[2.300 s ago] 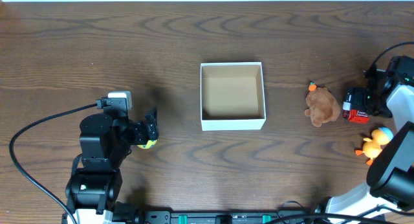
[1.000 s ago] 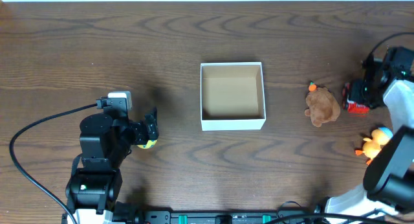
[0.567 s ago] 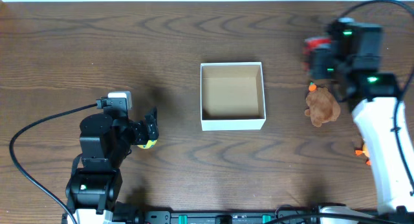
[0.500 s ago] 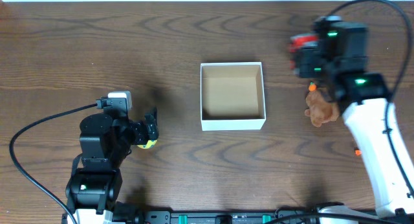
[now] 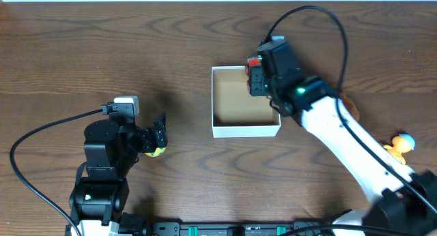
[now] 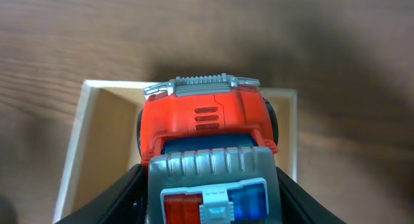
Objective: Pack container
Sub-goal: 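Lower the truck into the white box and open the right gripper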
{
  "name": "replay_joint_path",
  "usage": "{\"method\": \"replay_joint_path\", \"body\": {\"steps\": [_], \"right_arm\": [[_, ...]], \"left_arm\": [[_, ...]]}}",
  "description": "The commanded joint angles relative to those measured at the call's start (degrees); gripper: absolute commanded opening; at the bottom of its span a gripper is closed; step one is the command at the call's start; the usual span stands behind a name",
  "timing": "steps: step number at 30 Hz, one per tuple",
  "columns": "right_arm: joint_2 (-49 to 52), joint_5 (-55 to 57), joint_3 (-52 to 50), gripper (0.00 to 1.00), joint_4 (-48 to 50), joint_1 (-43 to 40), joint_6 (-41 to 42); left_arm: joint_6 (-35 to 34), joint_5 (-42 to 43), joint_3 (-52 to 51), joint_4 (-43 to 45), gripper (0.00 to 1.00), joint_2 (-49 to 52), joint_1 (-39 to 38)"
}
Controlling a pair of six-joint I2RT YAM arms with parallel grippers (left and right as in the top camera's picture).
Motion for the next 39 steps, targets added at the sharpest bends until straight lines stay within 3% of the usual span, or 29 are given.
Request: {"method": "replay_joint_path", "body": {"steps": [1, 10, 13, 18, 20, 24, 33, 39], "right_arm": [[2.7, 2.2, 1.0, 0.01, -0.1, 0.2, 5.3], [11.6, 2.8, 1.0, 0.01, 1.1, -0.5, 5.4], [13.1, 2.8, 1.0, 0.05, 2.3, -0.6, 5.4], [13.2, 2.7, 1.0, 0.57, 4.8, -0.6, 2.7], [13.2, 2.7, 1.0, 0.69, 5.3, -0.5, 1.5], [12.8, 2.8, 1.7, 0.75, 5.5, -0.5, -0.3], [5.9, 4.1, 5.8, 0.77, 4.7, -1.0, -5.0], [-4.4, 9.2, 6.3, 0.97, -2.3, -8.1, -4.3]], "left_arm": [[-0.3, 0.3, 1.7, 0.0, 0.98, 0.0, -0.1], [-0.3, 0.3, 1.7, 0.0, 0.98, 0.0, -0.1], [-0.3, 0.3, 1.7, 0.0, 0.98, 0.0, -0.1], [-0.3, 0.3, 1.7, 0.0, 0.98, 0.0, -0.1], [-0.3, 0.3, 1.7, 0.0, 0.98, 0.0, -0.1], [-0.3, 0.3, 1.7, 0.0, 0.98, 0.0, -0.1], [-0.3, 0.3, 1.7, 0.0, 0.98, 0.0, -0.1], [-0.3, 0.3, 1.7, 0.0, 0.98, 0.0, -0.1]]}}
